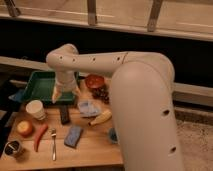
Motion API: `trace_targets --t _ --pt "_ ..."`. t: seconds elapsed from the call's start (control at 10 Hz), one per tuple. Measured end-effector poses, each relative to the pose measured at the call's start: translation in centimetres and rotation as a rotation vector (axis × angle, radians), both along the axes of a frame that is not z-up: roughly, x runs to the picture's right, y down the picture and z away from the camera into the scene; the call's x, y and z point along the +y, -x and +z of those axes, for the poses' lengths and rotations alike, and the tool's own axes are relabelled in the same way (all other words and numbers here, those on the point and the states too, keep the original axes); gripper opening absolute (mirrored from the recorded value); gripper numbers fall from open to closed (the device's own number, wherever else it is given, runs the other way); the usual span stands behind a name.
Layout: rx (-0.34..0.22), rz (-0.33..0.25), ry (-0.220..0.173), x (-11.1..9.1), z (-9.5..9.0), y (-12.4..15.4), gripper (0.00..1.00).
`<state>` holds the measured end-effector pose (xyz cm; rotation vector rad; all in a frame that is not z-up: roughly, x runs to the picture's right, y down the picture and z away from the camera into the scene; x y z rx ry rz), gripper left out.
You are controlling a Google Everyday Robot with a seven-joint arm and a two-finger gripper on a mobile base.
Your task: Place eraser in paper cup
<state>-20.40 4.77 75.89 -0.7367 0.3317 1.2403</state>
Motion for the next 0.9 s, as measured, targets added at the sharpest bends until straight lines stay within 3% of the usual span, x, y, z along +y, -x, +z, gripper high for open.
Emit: trace_targets --t 0.2,0.3,0.4,0.6,0.9 --pt "-0.029 -0.031 0.026 1.4 0.6 2.6 0.80" --pt "-0.045 -0.052 0.019 2.1 0.6 3.9 0.80" --pt "-0.051 -0.066 -0.016 2.8 -0.1 5.5 0.80" --pt "-0.044 -0.074 -0.048 2.9 -0.2 5.7 0.80" --pt "-0.043 -0.070 -0.044 2.9 -0.2 5.6 0.80"
